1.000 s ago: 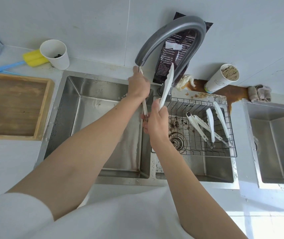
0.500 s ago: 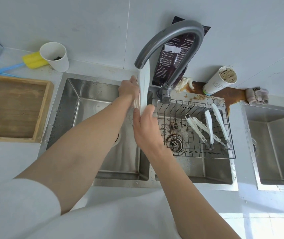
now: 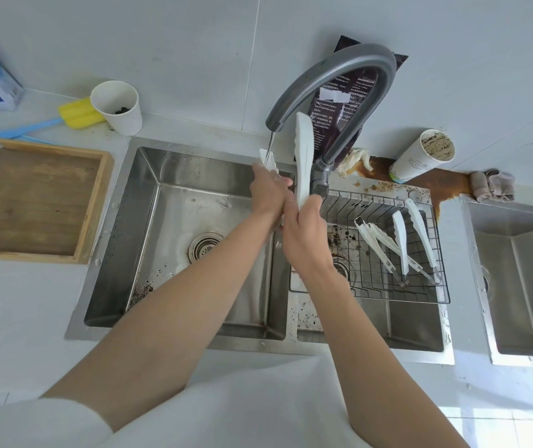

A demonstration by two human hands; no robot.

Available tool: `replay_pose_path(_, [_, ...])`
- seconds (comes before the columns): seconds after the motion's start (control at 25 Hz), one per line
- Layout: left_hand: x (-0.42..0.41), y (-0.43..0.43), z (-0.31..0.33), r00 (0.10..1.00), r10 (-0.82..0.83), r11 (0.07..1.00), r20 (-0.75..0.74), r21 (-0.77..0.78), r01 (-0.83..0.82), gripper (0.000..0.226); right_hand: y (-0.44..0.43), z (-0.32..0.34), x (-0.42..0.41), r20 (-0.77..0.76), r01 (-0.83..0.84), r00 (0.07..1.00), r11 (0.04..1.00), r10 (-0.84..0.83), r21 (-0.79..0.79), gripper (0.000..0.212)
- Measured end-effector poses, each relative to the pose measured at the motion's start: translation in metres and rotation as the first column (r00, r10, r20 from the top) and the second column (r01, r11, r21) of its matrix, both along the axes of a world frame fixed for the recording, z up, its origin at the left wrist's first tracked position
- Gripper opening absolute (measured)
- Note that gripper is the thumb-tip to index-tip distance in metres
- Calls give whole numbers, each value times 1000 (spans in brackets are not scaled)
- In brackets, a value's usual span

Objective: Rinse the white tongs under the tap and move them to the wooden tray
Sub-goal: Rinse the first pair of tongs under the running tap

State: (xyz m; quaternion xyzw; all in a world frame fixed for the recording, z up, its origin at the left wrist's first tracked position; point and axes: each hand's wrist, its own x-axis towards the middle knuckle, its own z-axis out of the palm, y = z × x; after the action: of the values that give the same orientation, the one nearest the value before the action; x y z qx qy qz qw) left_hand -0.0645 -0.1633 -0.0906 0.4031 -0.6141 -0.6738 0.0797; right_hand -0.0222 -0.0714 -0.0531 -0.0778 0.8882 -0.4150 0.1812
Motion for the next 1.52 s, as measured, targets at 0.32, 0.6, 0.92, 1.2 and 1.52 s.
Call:
replay_pose_path(0.32, [16, 6, 0, 997, -19, 999, -68, 44, 22, 18, -1, 3, -12, 37, 23, 999, 997, -20, -73, 42])
replay_pose_path(0.6, [4, -8, 3, 990, 74, 983, -123, 175, -51, 9, -7, 2, 5, 16, -37, 999, 993, 39, -109, 37])
replay_pose_path(0.92, [-32, -38, 6, 992, 90, 995, -84, 51, -86, 12, 0, -2, 10, 33, -52, 998, 990, 56, -133, 32])
replay_pose_path(1.2, [-29, -41, 8, 986, 126, 948, -112, 305, -86, 25, 16, -2, 3, 350, 190, 934, 921, -64, -339, 26])
replay_pose_path(1.52, [-5, -35, 11, 929, 293, 686, -224, 727, -41, 9, 33, -9, -12, 674, 486, 727, 791, -132, -370, 36])
